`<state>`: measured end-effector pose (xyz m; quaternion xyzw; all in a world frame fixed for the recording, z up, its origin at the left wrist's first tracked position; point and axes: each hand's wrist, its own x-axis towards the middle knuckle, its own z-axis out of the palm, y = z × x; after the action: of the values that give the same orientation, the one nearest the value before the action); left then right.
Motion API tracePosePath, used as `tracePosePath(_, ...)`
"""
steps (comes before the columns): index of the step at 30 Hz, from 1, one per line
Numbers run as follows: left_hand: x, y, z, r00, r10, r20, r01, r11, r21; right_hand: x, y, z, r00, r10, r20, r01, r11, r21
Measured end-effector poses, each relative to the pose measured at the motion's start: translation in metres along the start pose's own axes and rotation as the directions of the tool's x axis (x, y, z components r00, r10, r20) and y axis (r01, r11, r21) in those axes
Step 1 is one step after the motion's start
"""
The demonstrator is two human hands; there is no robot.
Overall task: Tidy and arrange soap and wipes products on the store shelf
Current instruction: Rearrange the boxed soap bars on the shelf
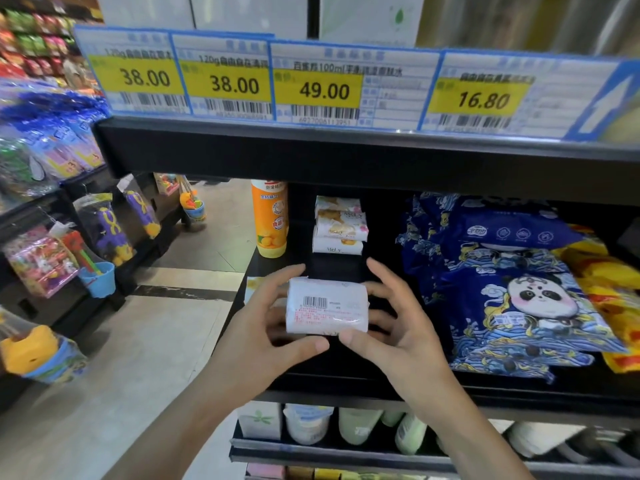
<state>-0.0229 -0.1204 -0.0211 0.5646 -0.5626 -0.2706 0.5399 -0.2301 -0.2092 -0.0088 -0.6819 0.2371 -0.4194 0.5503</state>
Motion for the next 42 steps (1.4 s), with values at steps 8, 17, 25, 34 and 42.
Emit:
tracePosePath(8,-0.001,-0.001,0.002,0.997,0.073,-0.037,-0.069,0.991,0.114,0.000,-0.006,-0.001,0.998,0.057,-0.005,-0.056,0.996,0.073)
tracePosePath(17,-0.003,0.004,0.002,0.981,0.187,-0.058,-0.182,0.979,0.092,0.000,-0.004,-0.001,0.997,0.071,0.029,-0.072,0.996,0.057)
tracePosePath(25,-0.004,0.011,0.002,0.995,0.064,-0.081,-0.068,0.997,-0.047,0.000,0.001,-0.001,0.997,0.053,0.051,-0.052,0.998,-0.027)
tracePosePath(34,-0.005,0.020,0.002,0.996,0.029,-0.088,-0.042,0.989,-0.144,-0.002,-0.004,0.003,0.998,0.048,0.036,-0.044,0.992,-0.121)
tracePosePath(42,-0.005,0.020,0.003,0.997,-0.026,-0.067,0.017,0.991,-0.135,-0.003,-0.008,0.003,0.994,0.019,0.110,-0.008,0.994,-0.107)
